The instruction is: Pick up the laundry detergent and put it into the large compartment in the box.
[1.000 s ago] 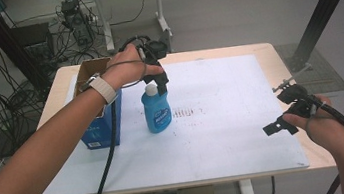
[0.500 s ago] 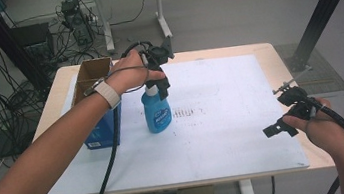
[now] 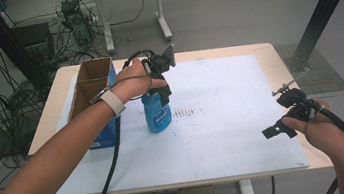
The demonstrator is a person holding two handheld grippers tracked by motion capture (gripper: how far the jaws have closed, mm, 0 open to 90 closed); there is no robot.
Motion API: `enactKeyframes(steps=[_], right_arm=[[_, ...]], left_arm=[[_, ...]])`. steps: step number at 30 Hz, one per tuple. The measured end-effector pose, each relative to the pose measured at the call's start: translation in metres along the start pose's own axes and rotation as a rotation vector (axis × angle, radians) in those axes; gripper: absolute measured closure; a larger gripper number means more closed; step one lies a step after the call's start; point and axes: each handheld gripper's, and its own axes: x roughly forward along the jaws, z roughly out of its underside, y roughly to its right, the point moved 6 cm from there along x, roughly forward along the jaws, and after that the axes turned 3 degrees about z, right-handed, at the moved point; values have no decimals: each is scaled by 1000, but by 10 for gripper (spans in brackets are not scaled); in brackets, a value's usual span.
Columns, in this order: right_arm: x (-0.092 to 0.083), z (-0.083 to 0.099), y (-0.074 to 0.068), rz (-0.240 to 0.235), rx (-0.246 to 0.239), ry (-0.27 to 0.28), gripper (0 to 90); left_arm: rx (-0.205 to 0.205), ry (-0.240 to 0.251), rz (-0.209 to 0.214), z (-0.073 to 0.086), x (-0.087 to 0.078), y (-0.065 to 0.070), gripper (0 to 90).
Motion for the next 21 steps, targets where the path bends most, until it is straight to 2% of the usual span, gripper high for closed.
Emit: enactKeyframes(steps=[7, 21], right_arm=[[1, 1, 0, -2, 2, 1, 73], [2, 2, 0, -5, 5, 2, 73]], left_arm=[[1, -5, 1, 1, 10, -1, 100], [-2, -3, -4, 2, 18, -2, 124]])
